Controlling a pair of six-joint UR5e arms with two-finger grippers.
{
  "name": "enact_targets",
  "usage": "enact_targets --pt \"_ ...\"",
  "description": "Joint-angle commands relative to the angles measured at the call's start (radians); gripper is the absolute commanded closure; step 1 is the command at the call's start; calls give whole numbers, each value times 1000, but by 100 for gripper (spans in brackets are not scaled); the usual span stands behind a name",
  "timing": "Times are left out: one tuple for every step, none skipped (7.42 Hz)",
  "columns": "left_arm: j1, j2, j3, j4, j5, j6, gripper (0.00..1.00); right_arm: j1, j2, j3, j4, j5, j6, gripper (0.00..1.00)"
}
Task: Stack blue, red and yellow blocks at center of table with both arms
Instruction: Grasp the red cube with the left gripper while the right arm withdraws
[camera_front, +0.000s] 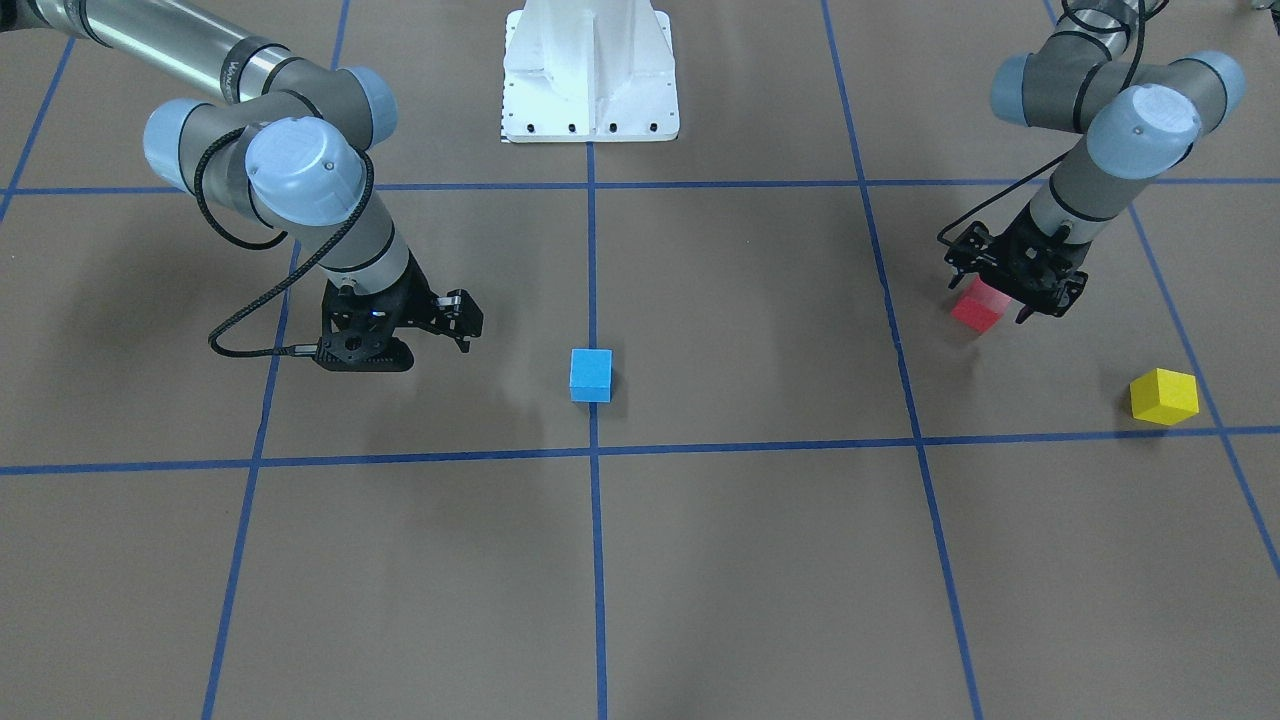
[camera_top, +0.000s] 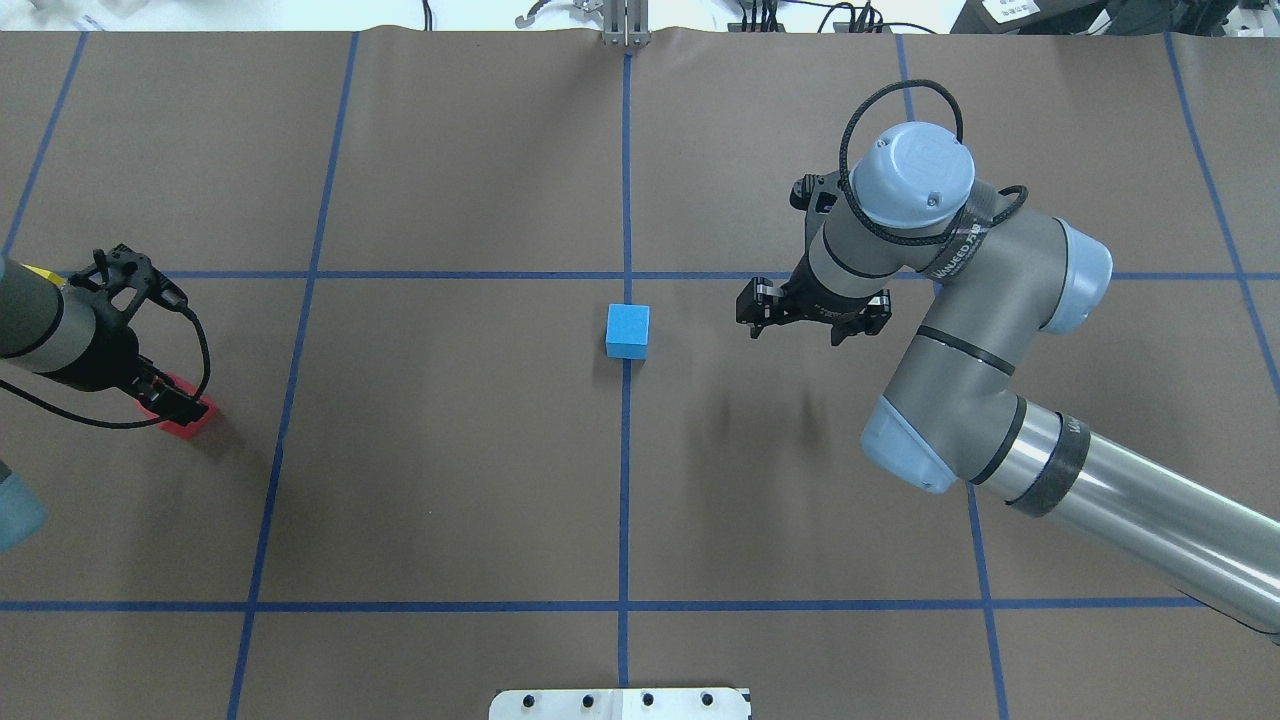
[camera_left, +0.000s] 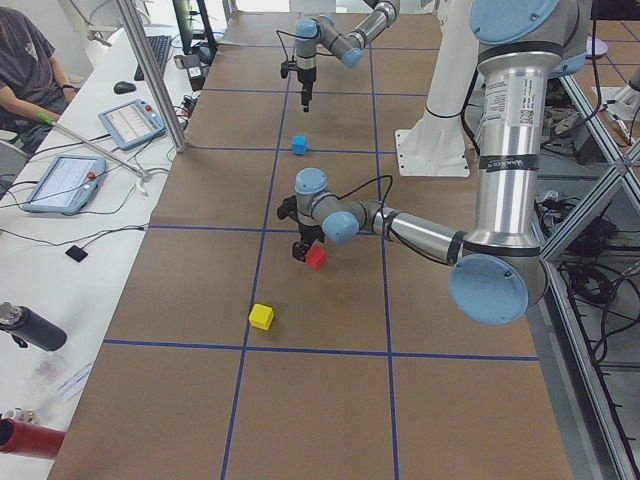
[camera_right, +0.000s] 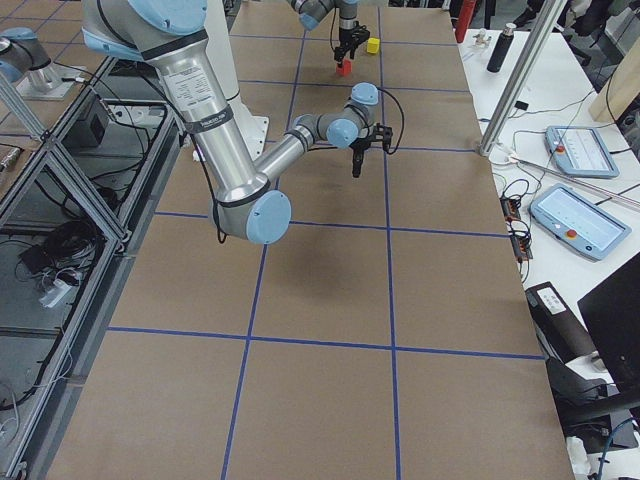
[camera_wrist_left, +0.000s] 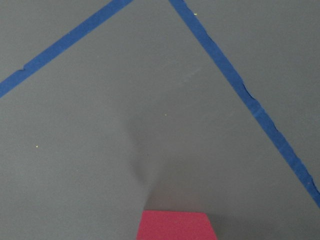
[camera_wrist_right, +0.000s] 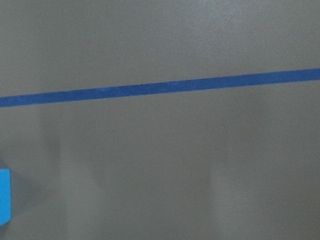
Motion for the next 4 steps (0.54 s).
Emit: enact_targets --pt "3 1 13 -1 -1 0 0 -1 -1 -1 0 0 1 0" --pt "6 -2 18 -1 -1 0 0 -1 0 -1 1 0 1 0" --pt "12 -2 21 -1 -1 0 0 -1 0 -1 0 0 1 0" --pt "15 -4 27 -1 -1 -2 0 -1 0 0 0 0 1 0"
